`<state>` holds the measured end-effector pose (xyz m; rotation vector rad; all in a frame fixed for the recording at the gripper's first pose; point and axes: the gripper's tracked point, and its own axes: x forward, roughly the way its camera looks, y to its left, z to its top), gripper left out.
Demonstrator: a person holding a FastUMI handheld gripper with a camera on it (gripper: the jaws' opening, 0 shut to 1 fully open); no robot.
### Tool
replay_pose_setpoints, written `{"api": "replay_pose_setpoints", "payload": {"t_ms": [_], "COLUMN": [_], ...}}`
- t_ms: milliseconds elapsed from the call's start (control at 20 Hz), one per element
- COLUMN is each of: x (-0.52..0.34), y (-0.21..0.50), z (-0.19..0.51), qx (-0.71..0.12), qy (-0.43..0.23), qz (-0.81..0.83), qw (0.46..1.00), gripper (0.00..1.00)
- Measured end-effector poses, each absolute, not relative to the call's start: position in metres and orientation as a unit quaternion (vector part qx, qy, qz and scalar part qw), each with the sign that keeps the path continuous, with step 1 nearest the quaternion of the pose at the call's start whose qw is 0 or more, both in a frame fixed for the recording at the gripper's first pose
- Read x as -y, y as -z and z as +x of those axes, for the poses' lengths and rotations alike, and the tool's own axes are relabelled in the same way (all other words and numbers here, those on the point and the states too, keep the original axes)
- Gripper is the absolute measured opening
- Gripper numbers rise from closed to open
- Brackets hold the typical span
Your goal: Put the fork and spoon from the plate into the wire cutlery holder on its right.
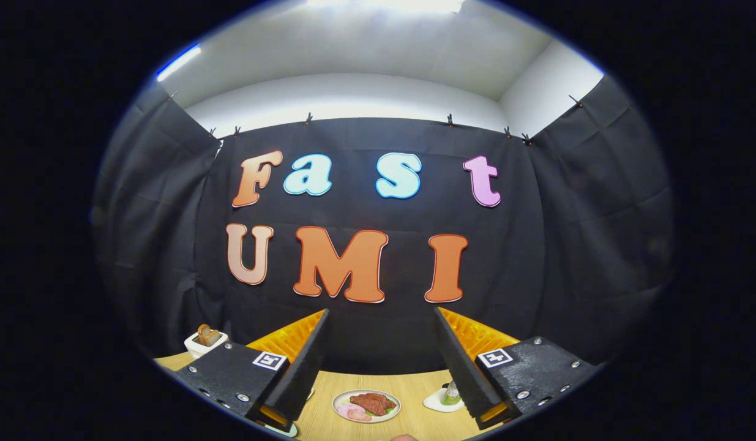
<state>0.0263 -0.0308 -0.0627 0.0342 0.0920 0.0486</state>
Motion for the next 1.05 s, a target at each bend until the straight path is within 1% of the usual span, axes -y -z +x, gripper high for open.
{"api": "replay_pose_setpoints", "payload": {"t_ms": [150, 450, 650, 850, 1050], "x": [0.029, 0.026, 0.025, 0.021, 0.018], "y": [0.080, 0.093, 0.097, 0.090, 0.093], "z": [0.024, 0.024, 0.022, 0.021, 0.017], "qx": [-0.071, -0.082, -0.085, -0.065, -0.073], "qy": [-0.022, -0.024, -0.023, -0.026, -0.025], "qz": [0.043, 0.085, 0.073, 0.060, 0.042], "qw": [0.996, 0.993, 0.993, 0.996, 0.996], "gripper": [0.97, 0.98, 0.97, 0.97, 0.97]}}
